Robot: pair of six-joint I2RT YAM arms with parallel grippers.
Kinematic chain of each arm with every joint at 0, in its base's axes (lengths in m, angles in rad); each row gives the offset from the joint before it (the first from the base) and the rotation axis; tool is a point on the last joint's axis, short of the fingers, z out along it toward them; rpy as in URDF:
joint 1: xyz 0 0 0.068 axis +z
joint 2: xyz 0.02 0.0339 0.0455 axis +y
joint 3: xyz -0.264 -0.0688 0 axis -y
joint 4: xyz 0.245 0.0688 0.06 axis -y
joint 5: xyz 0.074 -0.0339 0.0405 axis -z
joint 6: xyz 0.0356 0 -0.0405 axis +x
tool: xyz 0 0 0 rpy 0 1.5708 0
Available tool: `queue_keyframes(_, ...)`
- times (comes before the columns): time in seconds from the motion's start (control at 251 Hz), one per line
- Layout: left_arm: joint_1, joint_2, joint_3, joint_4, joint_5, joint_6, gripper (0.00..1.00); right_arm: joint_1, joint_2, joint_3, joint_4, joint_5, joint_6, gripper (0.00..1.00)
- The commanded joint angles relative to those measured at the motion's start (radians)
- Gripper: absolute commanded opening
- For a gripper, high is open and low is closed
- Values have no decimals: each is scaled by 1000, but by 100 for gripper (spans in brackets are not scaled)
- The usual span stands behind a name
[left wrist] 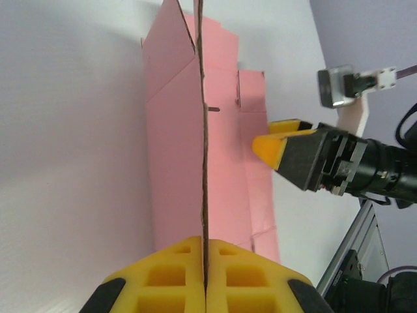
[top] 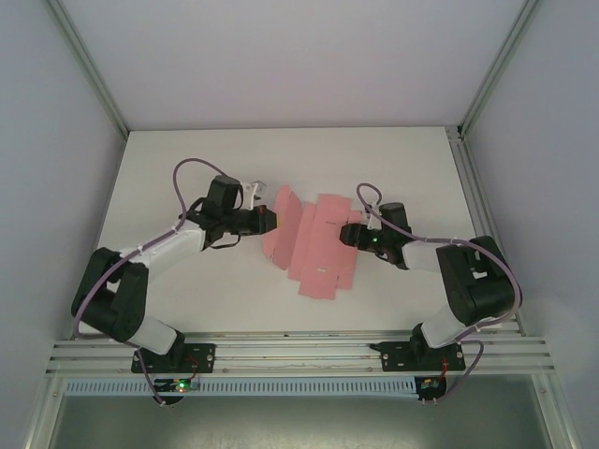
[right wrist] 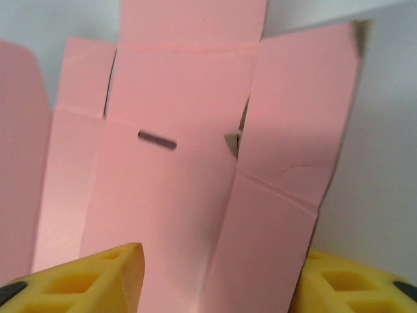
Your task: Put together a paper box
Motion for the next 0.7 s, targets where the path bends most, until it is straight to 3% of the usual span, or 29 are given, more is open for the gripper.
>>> queue_keyframes(0.0,-7,-56,-30,106,7,28,0,7,-33,-51,240,-276,67,55)
queue_keyframes(0.188,-8,-110,-77,146,-72,-8,0,8,-106,-75,260,-301,67,53)
queue_keyframes(0.698,-6,-286,-196,202,-227,-86,0,5,-257,-77,71,-217,32,46)
